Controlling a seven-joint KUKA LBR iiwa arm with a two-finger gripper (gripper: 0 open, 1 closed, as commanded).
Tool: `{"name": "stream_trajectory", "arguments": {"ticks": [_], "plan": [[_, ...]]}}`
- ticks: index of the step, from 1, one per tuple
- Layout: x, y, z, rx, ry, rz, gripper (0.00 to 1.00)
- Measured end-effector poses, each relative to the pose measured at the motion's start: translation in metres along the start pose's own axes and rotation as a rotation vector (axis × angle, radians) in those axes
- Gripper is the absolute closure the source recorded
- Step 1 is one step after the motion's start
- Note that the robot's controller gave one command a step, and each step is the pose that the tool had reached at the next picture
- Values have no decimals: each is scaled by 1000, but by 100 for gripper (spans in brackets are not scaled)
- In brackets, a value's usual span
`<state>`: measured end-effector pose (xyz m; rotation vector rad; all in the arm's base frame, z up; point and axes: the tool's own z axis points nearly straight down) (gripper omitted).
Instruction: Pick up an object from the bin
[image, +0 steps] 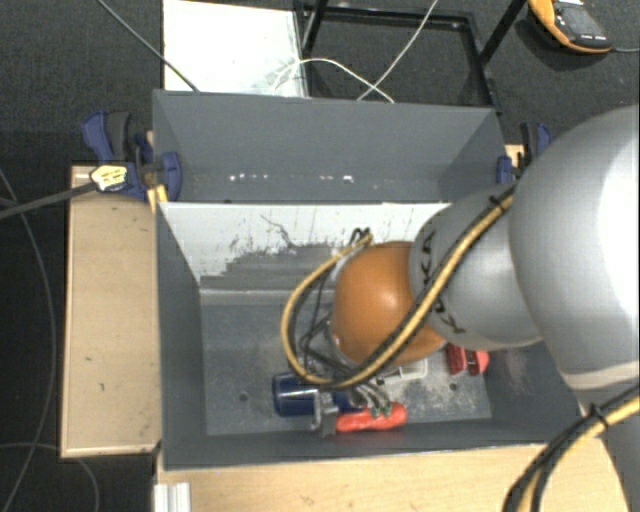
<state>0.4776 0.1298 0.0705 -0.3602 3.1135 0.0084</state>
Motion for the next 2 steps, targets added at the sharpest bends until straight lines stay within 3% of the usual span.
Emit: {"name": "stream_trajectory", "arguments": {"ticks": [1, 2], "plan": [[-9, -19, -96, 0, 4, 28, 100], [-14, -7, -40, -1, 0, 39, 100]]}}
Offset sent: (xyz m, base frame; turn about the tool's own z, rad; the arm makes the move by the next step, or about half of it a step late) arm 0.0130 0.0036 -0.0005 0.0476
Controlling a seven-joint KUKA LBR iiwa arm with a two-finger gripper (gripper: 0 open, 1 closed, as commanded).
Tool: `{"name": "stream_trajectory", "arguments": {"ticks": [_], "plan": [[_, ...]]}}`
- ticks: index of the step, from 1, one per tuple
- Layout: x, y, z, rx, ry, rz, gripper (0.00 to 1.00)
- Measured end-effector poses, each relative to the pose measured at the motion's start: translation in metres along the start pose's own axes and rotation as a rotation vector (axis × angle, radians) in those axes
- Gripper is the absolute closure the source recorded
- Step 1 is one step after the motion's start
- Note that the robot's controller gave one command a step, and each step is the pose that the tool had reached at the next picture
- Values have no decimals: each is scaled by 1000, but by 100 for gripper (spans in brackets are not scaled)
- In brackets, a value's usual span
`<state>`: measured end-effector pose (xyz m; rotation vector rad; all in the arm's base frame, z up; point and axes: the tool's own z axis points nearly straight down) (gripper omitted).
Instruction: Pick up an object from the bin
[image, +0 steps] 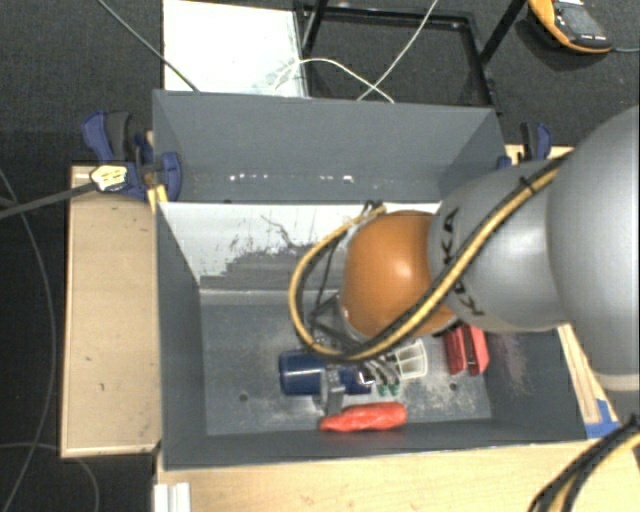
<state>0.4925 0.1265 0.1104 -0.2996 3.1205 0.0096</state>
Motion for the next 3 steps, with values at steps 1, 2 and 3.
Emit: {"name": "stream_trajectory", "arguments": {"ticks": [1, 2, 3], "plan": [[1, -3, -54, 1, 4, 8, 100], [-2, -5, 5, -1, 1, -11, 100], [8, -1, -81, 0, 5, -9, 100]]}}
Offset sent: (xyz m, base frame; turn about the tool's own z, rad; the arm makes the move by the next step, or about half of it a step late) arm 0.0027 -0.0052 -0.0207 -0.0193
